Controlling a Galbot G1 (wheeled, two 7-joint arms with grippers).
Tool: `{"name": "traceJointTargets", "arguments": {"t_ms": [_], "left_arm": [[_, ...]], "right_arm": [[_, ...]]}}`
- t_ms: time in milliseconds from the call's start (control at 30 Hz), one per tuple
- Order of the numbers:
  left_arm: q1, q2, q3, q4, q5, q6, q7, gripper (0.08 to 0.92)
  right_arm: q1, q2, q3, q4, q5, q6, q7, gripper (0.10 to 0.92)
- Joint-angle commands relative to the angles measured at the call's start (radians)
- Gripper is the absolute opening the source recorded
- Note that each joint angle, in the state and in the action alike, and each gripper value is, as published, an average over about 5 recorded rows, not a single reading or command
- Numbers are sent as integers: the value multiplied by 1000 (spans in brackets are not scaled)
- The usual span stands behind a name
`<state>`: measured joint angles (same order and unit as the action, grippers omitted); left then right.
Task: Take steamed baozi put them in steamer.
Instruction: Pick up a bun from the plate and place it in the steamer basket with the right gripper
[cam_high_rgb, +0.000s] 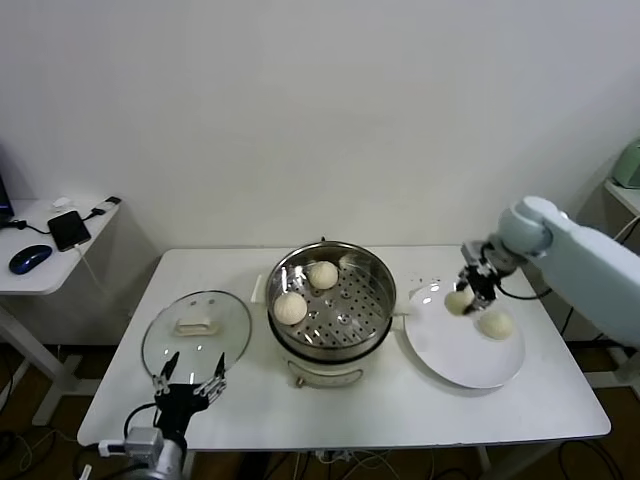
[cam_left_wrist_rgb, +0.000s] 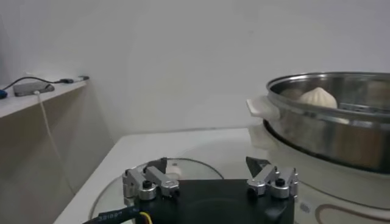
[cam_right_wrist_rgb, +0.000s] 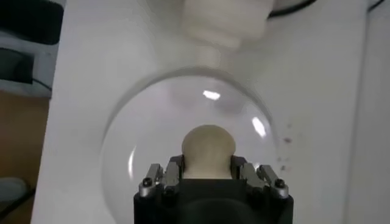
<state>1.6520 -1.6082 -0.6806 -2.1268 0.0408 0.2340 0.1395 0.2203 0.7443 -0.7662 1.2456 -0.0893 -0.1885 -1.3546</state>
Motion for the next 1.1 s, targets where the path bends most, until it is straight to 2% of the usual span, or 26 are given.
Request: {"name": "traceJointTargets", "arguments": {"t_ms": [33,100,167,333,533,833,1100], "left_arm": [[-2,-6,-8,-10,14,-9,-14,823],[-1,-8,-8,-15,15,-10,-15,823],[0,-12,-8,-21,16,-10,-16,823],[4,-21,-9,-29,16,-13,-19,823],[5,-28,-6,-39,14,-10,-22,823],[4,-34,-1,-40,12,-11,-23,823],[-6,-31,-1,-38,7,-7,-21,823]], "right_arm": [[528,222,-416,-63,453,182,4,518],[578,272,-528,-79,565,328,28,518],[611,310,-619,-81,605,451,45,518],[572,366,-628,-48,448,656,57,518],[508,420,-634,-5,274,815,91,518],[364,493,-566,22,-18,911,102,518],[280,546,-529,26,-60,896,115,518]]}}
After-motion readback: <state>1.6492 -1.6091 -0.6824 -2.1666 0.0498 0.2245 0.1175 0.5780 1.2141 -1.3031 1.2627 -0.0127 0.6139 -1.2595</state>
